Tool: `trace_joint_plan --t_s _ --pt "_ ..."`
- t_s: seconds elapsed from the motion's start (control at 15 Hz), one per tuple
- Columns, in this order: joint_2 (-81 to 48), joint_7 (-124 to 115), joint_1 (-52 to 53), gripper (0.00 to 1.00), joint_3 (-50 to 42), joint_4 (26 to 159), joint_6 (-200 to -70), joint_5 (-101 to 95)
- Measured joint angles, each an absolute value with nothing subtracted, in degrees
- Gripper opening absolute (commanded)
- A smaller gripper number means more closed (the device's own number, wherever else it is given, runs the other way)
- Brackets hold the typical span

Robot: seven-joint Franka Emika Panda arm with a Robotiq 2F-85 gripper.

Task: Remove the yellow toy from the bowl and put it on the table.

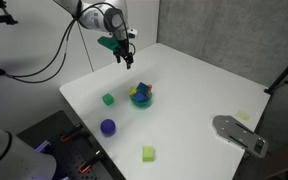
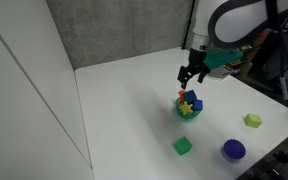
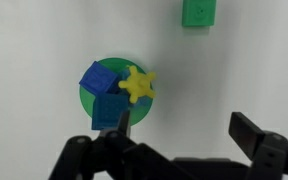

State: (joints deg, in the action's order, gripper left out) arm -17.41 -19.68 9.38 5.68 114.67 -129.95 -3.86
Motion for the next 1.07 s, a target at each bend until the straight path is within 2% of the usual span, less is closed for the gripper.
trace_joint_plan --t_s 1.07 --pt "-29.6 -25.1 14.7 1.00 -1.3 117.0 -136.8 -11.5"
